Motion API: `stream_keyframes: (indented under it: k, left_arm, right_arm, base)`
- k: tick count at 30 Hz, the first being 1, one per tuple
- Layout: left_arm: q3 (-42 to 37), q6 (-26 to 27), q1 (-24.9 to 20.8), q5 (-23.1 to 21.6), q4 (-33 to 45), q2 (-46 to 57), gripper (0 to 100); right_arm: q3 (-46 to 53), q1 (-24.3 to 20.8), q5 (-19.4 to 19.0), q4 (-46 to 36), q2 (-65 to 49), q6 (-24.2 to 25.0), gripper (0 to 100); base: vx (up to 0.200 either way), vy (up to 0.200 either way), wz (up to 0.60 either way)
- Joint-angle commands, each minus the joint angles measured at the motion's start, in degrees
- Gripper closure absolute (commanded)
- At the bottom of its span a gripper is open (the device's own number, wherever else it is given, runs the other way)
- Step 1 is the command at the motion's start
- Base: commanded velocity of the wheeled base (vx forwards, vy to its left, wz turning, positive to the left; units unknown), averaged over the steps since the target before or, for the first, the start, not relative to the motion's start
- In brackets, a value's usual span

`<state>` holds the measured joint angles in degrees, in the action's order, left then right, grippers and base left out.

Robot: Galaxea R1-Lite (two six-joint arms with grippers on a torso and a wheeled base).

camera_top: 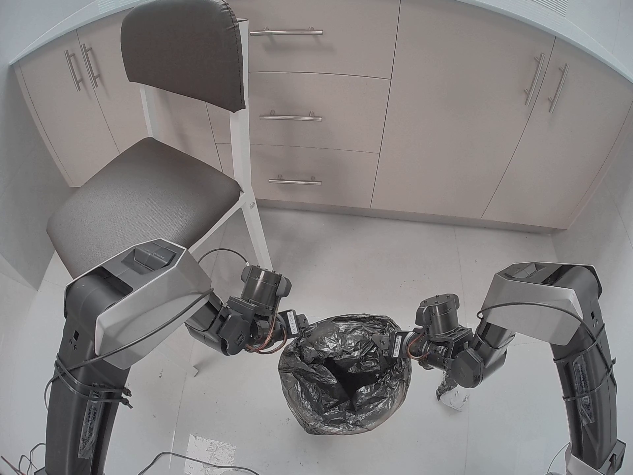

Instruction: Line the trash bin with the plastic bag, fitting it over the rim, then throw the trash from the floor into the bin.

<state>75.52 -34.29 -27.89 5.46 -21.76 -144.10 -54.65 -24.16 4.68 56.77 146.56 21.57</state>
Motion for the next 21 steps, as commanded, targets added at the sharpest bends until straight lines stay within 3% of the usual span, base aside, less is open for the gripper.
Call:
stream_keyframes:
  k: [1, 5, 7, 10, 13, 14, 15, 17, 21]
  left_arm:
    - [-1.52, 0.01, -0.50, -0.01, -1.97, 0.23, 0]
    - [-6.26, 3.53, -1.11, -0.10, -11.37, 0.49, 0]
    - [-10.31, 5.29, -2.96, -0.10, -19.02, 0.93, 0]
    - [-13.56, 6.08, -4.72, -0.54, -24.21, 2.25, 0]
    - [-14.79, 9.33, -6.56, -0.54, -26.84, 2.07, 0]
    - [-14.79, 9.33, -6.56, -0.54, -26.84, 2.07, 0]
    - [-14.79, 14.34, -7.35, -0.45, -27.02, 1.11, 0]
    - [-14.70, 17.94, -7.53, -0.45, -27.11, -0.21, 0]
    - [-14.70, 21.28, -7.70, -0.45, -27.02, -1.62, 0]
  right_arm:
    - [-0.37, -0.01, 0.15, -0.08, 0.22, 0.06, 0]
    - [0.42, -0.45, 0.06, 0.97, 0.31, -0.21, 0]
    - [3.41, -1.15, -1.34, 5.10, -0.48, -0.47, 0]
    - [6.40, -1.24, -5.38, 12.40, -0.22, -0.65, 0]
    - [8.42, -0.80, -7.85, 17.67, 0.13, -0.65, 0]
    - [8.42, -0.80, -7.85, 17.67, 0.13, -0.65, 0]
    - [8.24, -0.80, -7.85, 18.11, 0.31, -0.47, 0]
    - [7.98, -0.80, -7.76, 18.20, 0.40, -0.21, 0]
    - [7.63, -0.71, -7.67, 18.20, 0.57, 0.06, 0]
  base:
    - [0.000, 0.000, 0.00]
    - [0.000, 0.000, 0.00]
    - [0.000, 0.000, 0.00]
    - [0.000, 0.000, 0.00]
    - [0.000, 0.000, 0.00]
    - [0.000, 0.000, 0.00]
    - [0.000, 0.000, 0.00]
    - [0.000, 0.000, 0.00]
    - [0.000, 0.000, 0.00]
